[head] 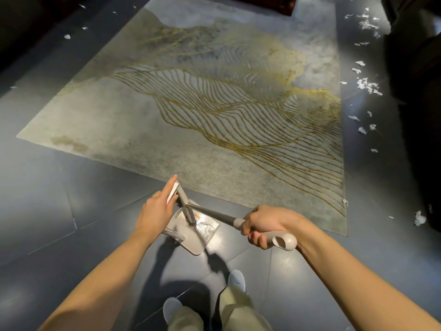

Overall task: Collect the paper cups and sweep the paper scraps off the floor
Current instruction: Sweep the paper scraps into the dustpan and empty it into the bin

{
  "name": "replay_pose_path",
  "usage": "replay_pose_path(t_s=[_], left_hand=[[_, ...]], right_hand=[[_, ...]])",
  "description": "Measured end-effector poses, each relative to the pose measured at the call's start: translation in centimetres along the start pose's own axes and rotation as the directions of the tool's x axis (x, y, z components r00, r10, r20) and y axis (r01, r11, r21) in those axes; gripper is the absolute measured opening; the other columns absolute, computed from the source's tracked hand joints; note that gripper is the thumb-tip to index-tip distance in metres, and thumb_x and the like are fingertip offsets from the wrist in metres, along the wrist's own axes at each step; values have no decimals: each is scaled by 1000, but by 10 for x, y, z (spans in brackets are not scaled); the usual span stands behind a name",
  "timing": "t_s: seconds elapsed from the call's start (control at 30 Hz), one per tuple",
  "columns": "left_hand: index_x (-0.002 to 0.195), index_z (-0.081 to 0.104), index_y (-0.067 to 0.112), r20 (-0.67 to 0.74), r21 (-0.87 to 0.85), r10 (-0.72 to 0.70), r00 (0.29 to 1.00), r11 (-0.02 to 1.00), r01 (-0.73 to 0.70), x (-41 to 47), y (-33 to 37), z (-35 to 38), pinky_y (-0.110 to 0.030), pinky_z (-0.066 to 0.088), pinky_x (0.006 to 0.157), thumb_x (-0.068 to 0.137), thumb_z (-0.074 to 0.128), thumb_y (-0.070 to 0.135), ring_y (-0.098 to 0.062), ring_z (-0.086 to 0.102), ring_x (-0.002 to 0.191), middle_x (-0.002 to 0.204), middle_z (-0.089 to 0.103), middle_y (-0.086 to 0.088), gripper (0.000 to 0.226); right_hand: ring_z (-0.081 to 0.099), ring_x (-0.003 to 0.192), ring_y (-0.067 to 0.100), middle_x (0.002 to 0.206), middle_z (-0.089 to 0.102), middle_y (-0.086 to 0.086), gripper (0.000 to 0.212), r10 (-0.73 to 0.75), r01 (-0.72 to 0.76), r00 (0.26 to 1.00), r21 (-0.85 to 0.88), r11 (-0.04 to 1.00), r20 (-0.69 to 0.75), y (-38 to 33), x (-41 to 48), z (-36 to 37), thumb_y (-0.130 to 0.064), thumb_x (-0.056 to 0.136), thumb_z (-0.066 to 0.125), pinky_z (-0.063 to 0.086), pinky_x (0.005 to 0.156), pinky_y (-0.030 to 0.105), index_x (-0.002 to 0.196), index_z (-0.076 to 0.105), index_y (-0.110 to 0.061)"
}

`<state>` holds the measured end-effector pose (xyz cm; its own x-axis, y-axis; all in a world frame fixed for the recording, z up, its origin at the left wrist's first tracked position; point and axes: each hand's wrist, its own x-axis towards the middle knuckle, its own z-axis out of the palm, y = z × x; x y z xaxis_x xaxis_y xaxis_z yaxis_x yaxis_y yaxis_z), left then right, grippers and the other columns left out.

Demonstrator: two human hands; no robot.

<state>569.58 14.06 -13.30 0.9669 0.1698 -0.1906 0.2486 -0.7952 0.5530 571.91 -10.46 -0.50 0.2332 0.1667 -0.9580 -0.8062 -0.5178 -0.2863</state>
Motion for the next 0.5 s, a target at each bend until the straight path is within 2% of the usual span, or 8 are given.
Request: replay_pose_path(t_s=[0.07,0.13,0.17,0.23,0.3,0.4,0.5], left_hand=[[147,18,45,-8,-5,-18,1000,1000,18,-7,-15,-15,-44,46,81,100,40,33,-38,57,99,111,60,-16,53],[147,19,44,-35,-15,-29,999,999,28,-16,-32,-31,-46,46,83,100,41,33,-39,57,99,112,60,-17,53],[147,20,43,-60,-18,-39,997,999,38,-21,-41,-40,-47,47,83,100,41,33,-40,58,99,112,60,-18,54],[148,20,41,-120,-36,-73,990,997,69,-29,-61,-60,-48,47,83,100,42,31,-40,58,98,112,60,-19,54],[148,22,39,-172,-63,-109,979,993,99,-38,-84,-80,-48,47,82,100,43,29,-40,58,98,113,61,-19,53],[148,25,34,-264,-82,-152,953,987,135,-50,-123,-113,-49,48,81,99,44,26,-41,59,96,112,62,-22,53],[147,31,30,-365,-110,-218,905,976,190,-61,-165,-147,-46,47,85,99,44,27,-41,58,102,120,61,-20,50]], right_hand=[[35,28,4,57,36,5,28,-43,43,999,-28,999,-8,-11,-12,14,6,90,34,28,30,10,104,56,-3],[35,27,3,51,37,3,36,-53,53,999,-22,998,-8,-25,-20,27,6,92,33,27,29,10,125,47,-1],[34,27,3,45,38,2,35,-47,47,999,-17,999,4,-33,-23,35,5,93,31,26,28,10,123,48,-4],[33,26,4,39,37,0,23,-49,50,998,-34,998,29,-49,-25,53,4,94,28,25,28,10,101,49,-6],[33,26,4,39,37,1,20,-65,68,997,-70,995,40,-66,-24,75,4,95,29,24,27,10,87,46,-4],[33,26,4,40,36,1,19,-82,89,994,-102,991,68,-92,-18,121,3,95,30,25,26,11,84,43,-4],[32,24,5,37,35,1,22,-128,141,988,-164,976,87,-121,-7,172,3,96,30,25,25,11,78,42,-5]])
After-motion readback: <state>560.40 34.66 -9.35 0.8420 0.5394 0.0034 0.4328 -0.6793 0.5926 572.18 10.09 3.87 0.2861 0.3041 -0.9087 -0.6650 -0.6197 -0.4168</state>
